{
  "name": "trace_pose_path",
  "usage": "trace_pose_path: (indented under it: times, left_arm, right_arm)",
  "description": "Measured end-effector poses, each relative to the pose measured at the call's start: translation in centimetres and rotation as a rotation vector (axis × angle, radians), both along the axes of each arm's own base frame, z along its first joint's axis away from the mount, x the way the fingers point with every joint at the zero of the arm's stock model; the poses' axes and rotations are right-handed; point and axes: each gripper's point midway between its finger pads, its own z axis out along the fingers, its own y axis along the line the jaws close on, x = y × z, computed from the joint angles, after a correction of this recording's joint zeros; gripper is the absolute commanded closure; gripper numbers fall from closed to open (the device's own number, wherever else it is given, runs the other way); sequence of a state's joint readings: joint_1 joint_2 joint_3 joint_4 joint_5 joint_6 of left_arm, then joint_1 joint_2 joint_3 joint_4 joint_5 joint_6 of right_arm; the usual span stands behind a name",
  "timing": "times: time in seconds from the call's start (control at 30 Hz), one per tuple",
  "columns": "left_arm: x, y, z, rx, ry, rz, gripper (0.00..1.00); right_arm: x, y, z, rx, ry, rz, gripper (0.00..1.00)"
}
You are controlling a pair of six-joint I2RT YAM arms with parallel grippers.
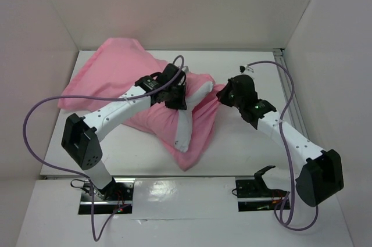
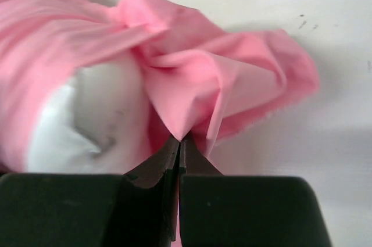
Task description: Put the pillow into the pillowcase
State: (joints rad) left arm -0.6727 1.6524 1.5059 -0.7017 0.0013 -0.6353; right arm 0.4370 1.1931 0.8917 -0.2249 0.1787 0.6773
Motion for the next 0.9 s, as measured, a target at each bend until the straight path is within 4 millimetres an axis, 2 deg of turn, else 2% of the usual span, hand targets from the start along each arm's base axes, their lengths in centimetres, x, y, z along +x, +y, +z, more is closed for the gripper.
trace_pose_path:
  times: [0.13,0.33,0.43,0.6,0.67,0.73,0.77,0.8,0.9]
  left_arm:
    - [-1.1,-1.5,-0.9,0.041,-0.013,-0.075,1.00]
    - [-2.0,-2.6,-1.0,0.071,-0.051,-0.169,1.00]
    - [-2.2,-3.1,-1.9,0.106,-0.056,-0.185,1.00]
    - [-2.3,-4.0,-5.2,0.189,-0.035,-0.194,1.00]
    - [-2.1,-4.2,-5.5,0.205,-0.038,-0.186,1.00]
    - [-2.1,-4.2,-4.9,0.209,-0.042,-0.183,1.00]
    - [-2.0,-4.2,-4.4,0.210,-0.045,-0.182,0.95]
    - [-2.0,-4.2,-3.8,0.210,-0.050,-0.180,0.72]
    - [-2.0,-4.2,-1.3,0.206,-0.067,-0.182,0.37]
  right_arm:
    - [0.2,0.2,0.6,0.037,-0.005,0.031,1.00]
    - [1.8,-1.2,1.0,0.103,0.000,0.021,1.00]
    - [2.5,-2.0,1.3,0.147,0.005,0.015,1.00]
    - [2.2,-0.7,3.1,0.212,-0.008,0.100,1.00]
    - [1.7,-0.1,3.7,0.230,-0.012,0.136,1.00]
    - [1.4,0.1,4.2,0.241,-0.020,0.157,1.00]
    - [1.3,0.1,4.6,0.245,-0.029,0.166,1.00]
    - [1.3,0.2,4.9,0.250,-0.037,0.176,1.00]
    - [1.0,0.3,5.7,0.256,-0.058,0.200,1.00]
